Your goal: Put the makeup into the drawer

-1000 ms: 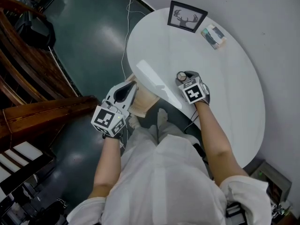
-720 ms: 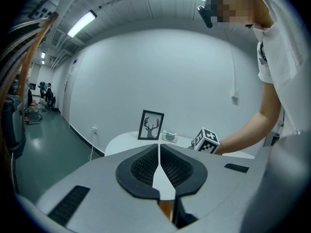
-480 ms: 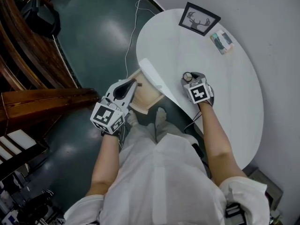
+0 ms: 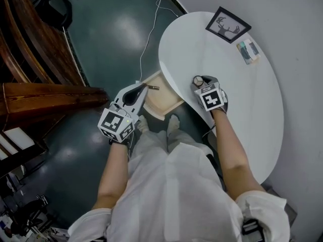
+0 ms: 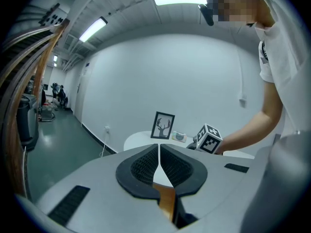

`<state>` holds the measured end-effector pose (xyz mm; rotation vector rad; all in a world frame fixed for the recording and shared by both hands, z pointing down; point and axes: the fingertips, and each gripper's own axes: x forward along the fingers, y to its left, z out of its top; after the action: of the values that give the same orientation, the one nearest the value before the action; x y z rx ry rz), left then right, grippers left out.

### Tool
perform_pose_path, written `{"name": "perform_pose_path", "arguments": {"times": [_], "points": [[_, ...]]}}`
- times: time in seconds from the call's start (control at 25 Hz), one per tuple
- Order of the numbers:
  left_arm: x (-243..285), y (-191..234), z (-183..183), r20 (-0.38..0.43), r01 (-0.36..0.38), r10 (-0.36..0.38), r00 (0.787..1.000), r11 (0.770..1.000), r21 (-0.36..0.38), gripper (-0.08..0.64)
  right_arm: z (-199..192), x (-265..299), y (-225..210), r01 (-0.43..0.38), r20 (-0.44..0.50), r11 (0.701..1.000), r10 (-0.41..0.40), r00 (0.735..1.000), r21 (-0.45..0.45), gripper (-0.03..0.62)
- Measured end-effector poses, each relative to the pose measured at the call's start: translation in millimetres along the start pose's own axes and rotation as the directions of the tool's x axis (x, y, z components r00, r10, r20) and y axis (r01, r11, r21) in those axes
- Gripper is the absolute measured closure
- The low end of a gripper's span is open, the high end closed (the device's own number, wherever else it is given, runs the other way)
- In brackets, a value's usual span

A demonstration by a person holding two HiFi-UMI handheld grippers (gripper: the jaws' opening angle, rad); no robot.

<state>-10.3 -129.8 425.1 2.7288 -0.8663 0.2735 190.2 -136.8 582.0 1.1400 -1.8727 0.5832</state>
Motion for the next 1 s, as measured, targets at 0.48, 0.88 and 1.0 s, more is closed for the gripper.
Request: {"name": "perform_pose_path", "arguments": {"times": [0.48,0.88,1.0], "points": [[-51.0,35.4,-13.0,0.003,-0.093,0.093,0.996,0.995,-0.036,0.534,53.1,21.6,73.6,-0.099,0.02,0.987,0.102,0.995,-0.127,0.382],[-87.0,56.1,-25.0,0.006,-0.15,0.151,0.989,0.986,-0.069,0.534,70.9,37.2,121.7,-0.153,0.005,0.972,0.156,0.988,-0.177,0.382],[-95.0,60.3,-29.8,0.002,-0.16,0.161,0.987,0.984,-0.079,0.534,73.1,41.7,134.0,-0.169,0.0,0.97,0.172,0.985,-0.176,0.382]]}}
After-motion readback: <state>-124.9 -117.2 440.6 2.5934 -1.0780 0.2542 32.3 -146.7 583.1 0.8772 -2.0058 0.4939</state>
